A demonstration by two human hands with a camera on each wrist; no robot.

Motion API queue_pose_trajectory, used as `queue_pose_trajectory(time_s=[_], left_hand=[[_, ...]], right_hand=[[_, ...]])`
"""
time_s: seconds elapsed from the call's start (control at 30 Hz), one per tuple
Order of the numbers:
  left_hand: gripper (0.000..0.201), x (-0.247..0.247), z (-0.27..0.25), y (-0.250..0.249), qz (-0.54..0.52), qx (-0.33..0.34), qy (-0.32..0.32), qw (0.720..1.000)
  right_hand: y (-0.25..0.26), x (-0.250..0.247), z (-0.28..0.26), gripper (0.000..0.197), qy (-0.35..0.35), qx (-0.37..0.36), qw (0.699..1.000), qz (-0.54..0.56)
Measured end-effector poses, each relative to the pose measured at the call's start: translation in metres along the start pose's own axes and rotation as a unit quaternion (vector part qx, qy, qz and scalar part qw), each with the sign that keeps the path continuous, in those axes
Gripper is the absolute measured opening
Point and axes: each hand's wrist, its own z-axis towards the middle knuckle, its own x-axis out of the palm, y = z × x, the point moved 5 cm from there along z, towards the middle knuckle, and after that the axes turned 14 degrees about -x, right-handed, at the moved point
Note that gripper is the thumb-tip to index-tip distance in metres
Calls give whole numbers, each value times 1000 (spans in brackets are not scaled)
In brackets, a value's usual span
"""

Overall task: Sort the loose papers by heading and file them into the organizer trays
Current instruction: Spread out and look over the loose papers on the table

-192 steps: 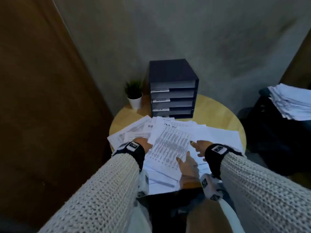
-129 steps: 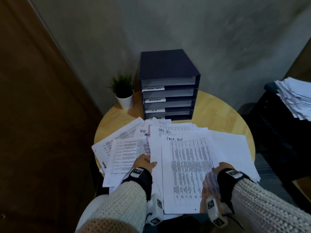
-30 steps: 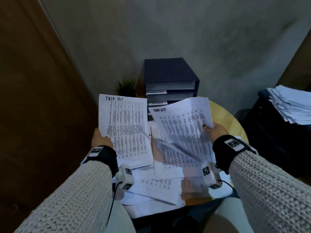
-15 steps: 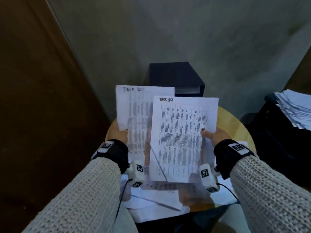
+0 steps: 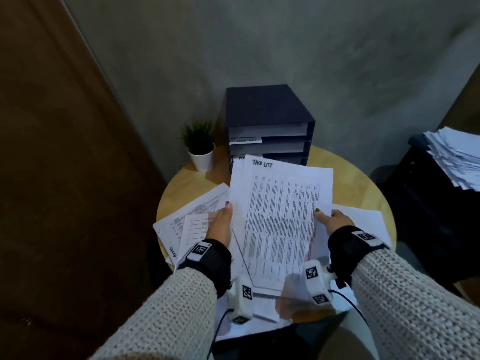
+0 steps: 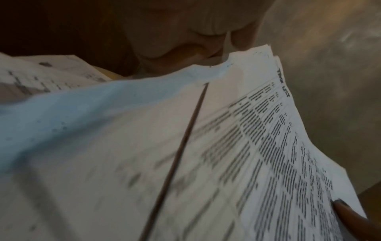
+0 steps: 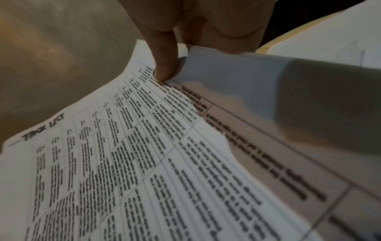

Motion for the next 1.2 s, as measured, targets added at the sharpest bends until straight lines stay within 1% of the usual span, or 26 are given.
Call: queue_pose_trajectory(time_s=[0.03,0.07,0.13,0.2,0.27,0.37,0.43,0.53,0.57,0.63,0.67,0.73,0.8,0.83,0.87,0.93,1.0,1.03,1.07,1.13,1.17,1.2], left_hand=[[49,4,0,3,-8,-3,3,1000],[48,8,-1,4,7,-5,6,1000],[40,12,-3,7,27,-7,-3,1000],[37,15,-5,8,42,-3,-13,999],[38,20,-2,10,59,-12,-8,998],[39,34,1,12,98,-21,24,995],[40,41,3,17,132,-40,43,990],[33,50,11,30,166,-75,73,981],[35,50,17,36,186,-91,64,976],[41,43,26,48,225,-144,13,964],[39,39,29,54,229,-162,-5,960],[39,38,30,61,190,-179,0,965],[49,45,25,70,61,-214,46,974],[52,49,21,71,14,-231,67,971],[52,52,19,71,1,-233,75,970],[49,61,18,72,67,-209,95,971],[45,67,19,72,175,-179,104,962],[44,68,19,73,210,-168,113,956],[47,66,20,72,236,-156,116,952],[58,54,24,69,305,-135,87,939],[60,44,25,68,348,-135,57,926],[59,30,28,68,382,-152,24,911]], right_hand=[[-2,-1,0,57,1,5,1000,-5],[-4,-1,2,56,2,5,1000,-10],[-8,-1,5,54,2,2,1000,-15],[-16,0,7,56,6,10,1000,0],[-24,2,10,59,24,10,1000,-2],[-37,6,12,59,71,-4,993,-91],[-47,5,15,64,93,-5,986,-139],[-62,1,22,70,103,25,979,-174],[-66,-1,22,69,98,38,977,-184],[-77,-3,25,68,91,54,974,-201],[-83,-2,26,67,90,62,971,-211],[-91,-2,26,66,92,73,967,-228],[-97,0,26,67,96,82,965,-230],[-100,1,26,68,96,83,965,-230],[-101,2,26,68,99,88,964,-231],[-103,4,25,67,101,93,962,-236],[-103,5,26,65,103,98,958,-247],[-102,4,25,64,101,99,957,-255],[-102,2,24,63,98,100,955,-260],[-102,0,24,62,97,98,955,-264],[-102,0,24,61,97,95,955,-265],[-101,1,24,61,98,89,955,-266]])
